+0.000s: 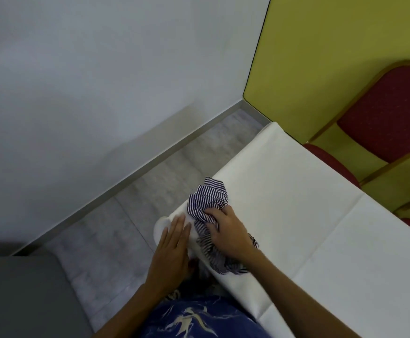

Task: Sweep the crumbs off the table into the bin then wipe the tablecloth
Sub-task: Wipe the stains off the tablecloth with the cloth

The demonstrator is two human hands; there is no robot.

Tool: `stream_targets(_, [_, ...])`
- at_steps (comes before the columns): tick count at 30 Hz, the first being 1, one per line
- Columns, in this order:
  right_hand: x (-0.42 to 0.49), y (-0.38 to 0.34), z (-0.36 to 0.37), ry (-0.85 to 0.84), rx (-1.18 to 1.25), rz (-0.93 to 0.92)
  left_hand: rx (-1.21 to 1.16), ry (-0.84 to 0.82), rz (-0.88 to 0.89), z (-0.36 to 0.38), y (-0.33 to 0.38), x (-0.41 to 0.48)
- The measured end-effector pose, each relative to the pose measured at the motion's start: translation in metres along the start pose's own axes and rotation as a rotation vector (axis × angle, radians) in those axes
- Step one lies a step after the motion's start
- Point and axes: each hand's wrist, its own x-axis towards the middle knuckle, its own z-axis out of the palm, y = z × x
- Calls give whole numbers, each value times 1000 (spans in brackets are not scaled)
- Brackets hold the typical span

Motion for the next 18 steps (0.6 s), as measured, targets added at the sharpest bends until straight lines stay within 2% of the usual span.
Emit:
stream_targets(3, [5,50,-39,70,-13,12,-77,68,-100,-5,-7,10])
stream_targets(5, [9,85,-68,225,-74,143,-62,51,-185,-6,-18,19])
stream_targets(7, [13,111,-89,389,-26,347,-28,17,-211,-8,-27,27])
stream_targets(9, [18,112,-92,480,69,558,-21,-11,-201,-10,-33,32])
stream_targets(10, [21,102,-85,500,86,570,-29,-10,-197,-10,-36,34])
stream_targets(13, [25,45,-43,454,101,467,-61,-6,-239,-12,-40,36])
stream_targets(15, [20,2,-10,331,124,401,-76,-15,-261,-12,-41,39])
stream_targets(18, [2,-39,34,157,107,249,-56,-26,-195,-13,-38,42])
